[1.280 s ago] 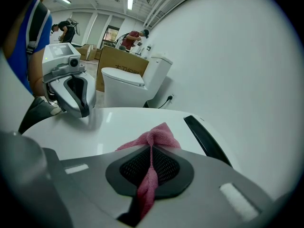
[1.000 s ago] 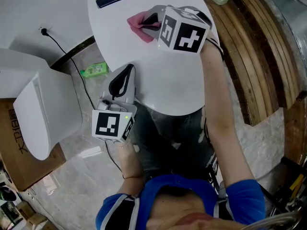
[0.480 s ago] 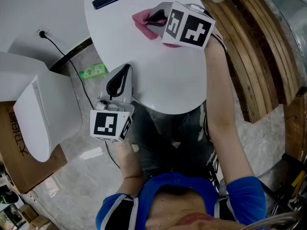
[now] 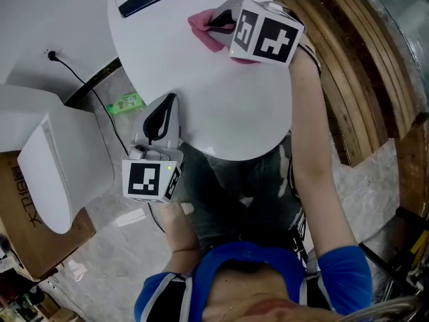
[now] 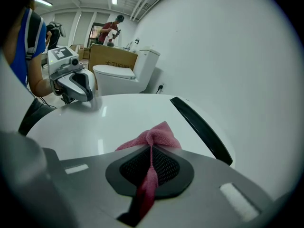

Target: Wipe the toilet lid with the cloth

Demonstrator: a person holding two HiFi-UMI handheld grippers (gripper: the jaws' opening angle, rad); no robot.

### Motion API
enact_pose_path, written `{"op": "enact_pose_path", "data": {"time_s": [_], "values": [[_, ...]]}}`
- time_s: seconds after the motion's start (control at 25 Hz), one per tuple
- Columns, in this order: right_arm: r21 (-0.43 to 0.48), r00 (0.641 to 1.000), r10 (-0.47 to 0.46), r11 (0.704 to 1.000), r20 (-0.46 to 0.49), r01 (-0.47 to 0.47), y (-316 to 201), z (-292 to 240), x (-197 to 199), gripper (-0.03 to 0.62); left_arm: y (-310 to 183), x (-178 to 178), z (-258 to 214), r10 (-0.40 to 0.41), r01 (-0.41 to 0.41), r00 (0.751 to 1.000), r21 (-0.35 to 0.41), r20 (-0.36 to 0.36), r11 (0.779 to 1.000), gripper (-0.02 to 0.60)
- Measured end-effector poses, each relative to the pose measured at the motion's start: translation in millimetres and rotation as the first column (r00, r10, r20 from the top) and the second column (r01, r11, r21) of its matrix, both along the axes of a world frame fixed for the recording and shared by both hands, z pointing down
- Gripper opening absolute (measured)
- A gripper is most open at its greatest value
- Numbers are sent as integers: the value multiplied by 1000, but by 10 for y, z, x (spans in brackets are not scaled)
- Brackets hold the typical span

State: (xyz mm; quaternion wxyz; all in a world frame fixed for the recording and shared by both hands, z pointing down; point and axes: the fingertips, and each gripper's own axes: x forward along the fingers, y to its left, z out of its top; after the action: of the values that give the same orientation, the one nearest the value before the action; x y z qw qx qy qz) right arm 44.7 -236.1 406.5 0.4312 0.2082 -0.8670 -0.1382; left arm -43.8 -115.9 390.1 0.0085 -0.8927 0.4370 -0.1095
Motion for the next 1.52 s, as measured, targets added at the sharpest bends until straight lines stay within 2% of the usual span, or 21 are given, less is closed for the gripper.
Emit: {"op": "enact_pose_path", "data": {"time_s": [0.48, 0.8, 1.52], "values": [[24, 997, 80, 997, -22, -79, -29, 40, 443, 11, -1, 7, 2, -2, 2, 1000, 6, 17, 1000, 3], [32, 993, 119, 992, -26, -119, -19, 61, 665, 11, 5, 26, 30, -5, 4, 998, 21, 65, 1000, 3], [30, 977, 211, 977, -20, -210, -5, 123, 1177, 11, 5, 34, 29, -8, 6, 998, 27, 66, 1000, 3]]}}
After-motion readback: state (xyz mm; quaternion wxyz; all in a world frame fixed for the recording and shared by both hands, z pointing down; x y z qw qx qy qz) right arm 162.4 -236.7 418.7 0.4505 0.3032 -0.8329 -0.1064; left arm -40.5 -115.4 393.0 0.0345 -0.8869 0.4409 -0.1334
